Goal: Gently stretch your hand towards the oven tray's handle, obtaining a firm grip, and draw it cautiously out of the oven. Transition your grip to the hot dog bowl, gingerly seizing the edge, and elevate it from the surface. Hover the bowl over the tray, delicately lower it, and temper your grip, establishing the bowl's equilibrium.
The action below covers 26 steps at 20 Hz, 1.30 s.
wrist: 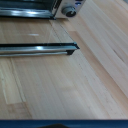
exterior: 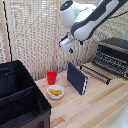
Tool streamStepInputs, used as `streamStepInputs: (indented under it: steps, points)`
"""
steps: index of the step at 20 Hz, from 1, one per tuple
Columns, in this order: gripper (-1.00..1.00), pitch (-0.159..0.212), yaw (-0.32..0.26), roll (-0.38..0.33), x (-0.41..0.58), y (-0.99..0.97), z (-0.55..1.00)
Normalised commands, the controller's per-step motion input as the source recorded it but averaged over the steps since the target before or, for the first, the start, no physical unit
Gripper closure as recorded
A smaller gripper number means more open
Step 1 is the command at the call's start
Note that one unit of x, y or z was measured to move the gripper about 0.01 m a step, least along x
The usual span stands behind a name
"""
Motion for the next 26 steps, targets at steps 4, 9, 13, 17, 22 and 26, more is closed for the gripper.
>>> streamStepInputs:
  steps: [4, 9, 13, 17, 22, 26]
  points:
    - [-1.0, 0.0, 0.131, -0.321, 0.0, -0.3, -0.08]
    - [-1.0, 0.0, 0.135, -0.344, 0.0, -0.27, -0.11]
    - [-1.0, 0.0, 0.136, -0.348, 0.0, -0.26, -0.11]
    - [-1.0, 0.0, 0.121, -0.332, -0.012, -0.33, -0.03]
    - [-1.0, 0.0, 0.109, -0.298, -0.04, -0.4, 0.0]
    - [-1.0, 0.0, 0.104, -0.259, -0.046, -0.49, 0.0]
